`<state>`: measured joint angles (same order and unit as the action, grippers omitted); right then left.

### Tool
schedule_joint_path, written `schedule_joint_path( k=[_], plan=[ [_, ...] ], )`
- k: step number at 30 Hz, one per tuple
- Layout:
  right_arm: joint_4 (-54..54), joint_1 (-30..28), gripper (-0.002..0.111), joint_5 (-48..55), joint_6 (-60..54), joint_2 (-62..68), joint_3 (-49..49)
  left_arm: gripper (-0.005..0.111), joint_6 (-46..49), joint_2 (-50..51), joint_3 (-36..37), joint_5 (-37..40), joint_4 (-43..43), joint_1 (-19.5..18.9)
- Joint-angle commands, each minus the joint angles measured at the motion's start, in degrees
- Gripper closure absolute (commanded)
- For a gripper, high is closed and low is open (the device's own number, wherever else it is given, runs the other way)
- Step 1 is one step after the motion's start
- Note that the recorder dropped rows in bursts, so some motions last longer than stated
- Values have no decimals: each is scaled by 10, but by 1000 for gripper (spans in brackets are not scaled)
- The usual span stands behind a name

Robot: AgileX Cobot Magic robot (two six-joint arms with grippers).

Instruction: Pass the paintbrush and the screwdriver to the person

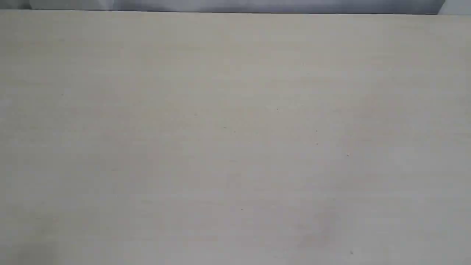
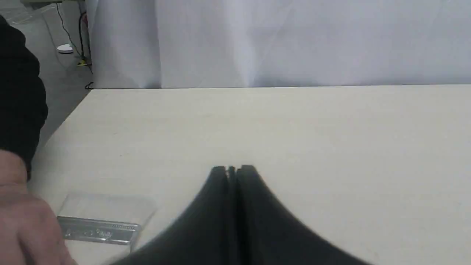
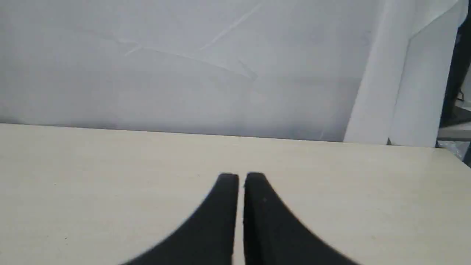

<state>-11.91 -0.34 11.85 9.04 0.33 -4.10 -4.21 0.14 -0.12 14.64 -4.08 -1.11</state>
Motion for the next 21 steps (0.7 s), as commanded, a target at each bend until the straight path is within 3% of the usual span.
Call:
schedule_joint_path(
  k=[1,21],
  plan=[
    [37,-2,104,0,-54,-3,2,107,-1,-1,1,-5,0,5],
    [54,-2,104,-15,-58,-3,38,107,-1,-1,1,-3,3,5]
  ],
)
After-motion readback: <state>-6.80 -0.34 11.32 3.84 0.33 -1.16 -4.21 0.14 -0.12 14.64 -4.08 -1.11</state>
